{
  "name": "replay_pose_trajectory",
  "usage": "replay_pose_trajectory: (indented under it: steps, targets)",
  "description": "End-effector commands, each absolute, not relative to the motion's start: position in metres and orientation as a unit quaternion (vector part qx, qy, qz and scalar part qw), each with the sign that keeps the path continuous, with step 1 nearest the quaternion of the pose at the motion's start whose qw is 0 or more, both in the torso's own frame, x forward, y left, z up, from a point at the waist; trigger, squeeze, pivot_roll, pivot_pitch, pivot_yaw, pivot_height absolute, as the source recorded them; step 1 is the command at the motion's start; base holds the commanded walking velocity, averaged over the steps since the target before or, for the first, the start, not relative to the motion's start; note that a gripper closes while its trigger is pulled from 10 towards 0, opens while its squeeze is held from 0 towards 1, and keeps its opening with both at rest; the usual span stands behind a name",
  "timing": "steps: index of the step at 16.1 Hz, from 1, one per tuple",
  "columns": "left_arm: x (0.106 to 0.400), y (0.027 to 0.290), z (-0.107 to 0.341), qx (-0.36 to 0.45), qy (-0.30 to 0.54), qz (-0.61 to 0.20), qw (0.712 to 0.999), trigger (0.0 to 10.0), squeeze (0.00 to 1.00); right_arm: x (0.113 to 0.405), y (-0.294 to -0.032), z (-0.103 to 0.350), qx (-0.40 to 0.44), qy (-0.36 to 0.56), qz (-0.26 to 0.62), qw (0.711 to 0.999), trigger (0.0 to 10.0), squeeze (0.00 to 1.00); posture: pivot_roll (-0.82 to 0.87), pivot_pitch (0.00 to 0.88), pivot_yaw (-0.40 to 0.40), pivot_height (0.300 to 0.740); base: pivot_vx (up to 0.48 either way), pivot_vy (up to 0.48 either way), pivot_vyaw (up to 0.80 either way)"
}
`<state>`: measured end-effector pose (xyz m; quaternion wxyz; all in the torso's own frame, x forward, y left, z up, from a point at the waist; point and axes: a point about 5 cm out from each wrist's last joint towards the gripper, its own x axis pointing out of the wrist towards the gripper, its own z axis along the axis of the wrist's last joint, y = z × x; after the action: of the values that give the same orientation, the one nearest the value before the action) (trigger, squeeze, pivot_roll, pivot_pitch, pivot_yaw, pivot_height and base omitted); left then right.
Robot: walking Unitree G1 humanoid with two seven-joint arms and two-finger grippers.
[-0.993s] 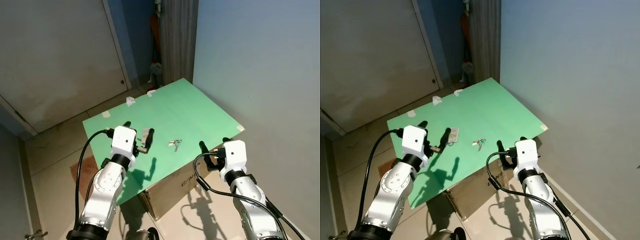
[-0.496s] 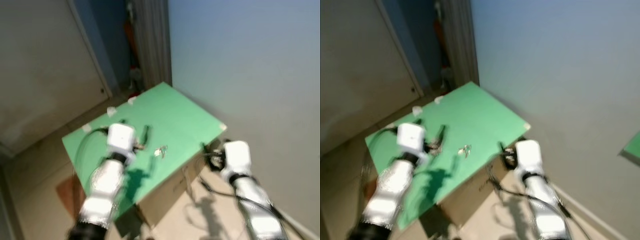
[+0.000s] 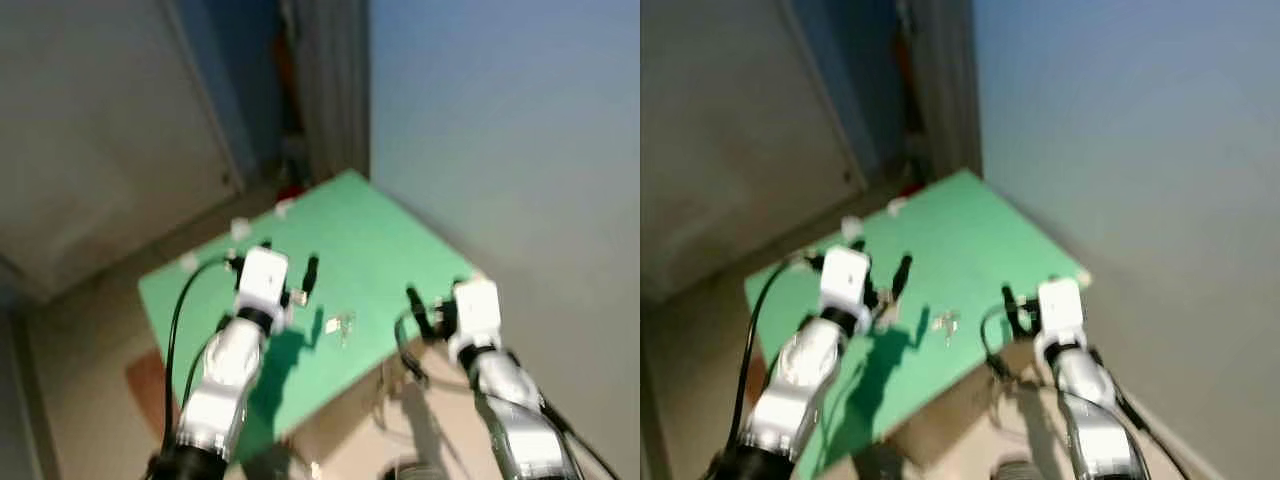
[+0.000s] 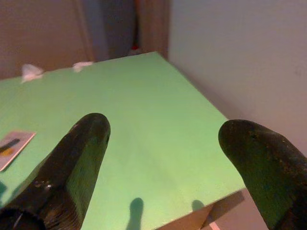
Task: Hang keys on a hook
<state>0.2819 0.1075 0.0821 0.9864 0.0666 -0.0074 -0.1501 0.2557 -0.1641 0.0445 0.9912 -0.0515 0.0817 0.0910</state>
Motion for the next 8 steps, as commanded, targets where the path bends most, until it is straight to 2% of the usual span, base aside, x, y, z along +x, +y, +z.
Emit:
replay_pose_trajectory:
  steps: [1, 3, 8]
  targets:
    - [0.283, 0.117, 0.079, 0.079, 0.009, -0.136, 0.987, 10.0, 0.0, 0.255, -0.153, 0.043, -0.044, 0.084, 0.108, 0.99, 10.0, 0.0, -0.22, 0.054, 0.12, 0.74, 0.0, 0.0, 0.0]
    - [0.287, 0.117, 0.077, 0.065, 0.026, -0.137, 0.988, 10.0, 0.0, 0.254, -0.153, 0.043, -0.044, 0.085, 0.111, 0.989, 10.0, 0.0, -0.22, 0.058, 0.117, 0.74, 0.0, 0.0, 0.0]
    - [0.305, 0.126, 0.076, 0.103, 0.044, -0.147, 0.983, 10.0, 0.0, 0.249, -0.156, 0.043, -0.042, 0.088, 0.118, 0.988, 10.0, 0.0, -0.24, 0.067, 0.111, 0.74, 0.0, 0.0, 0.0]
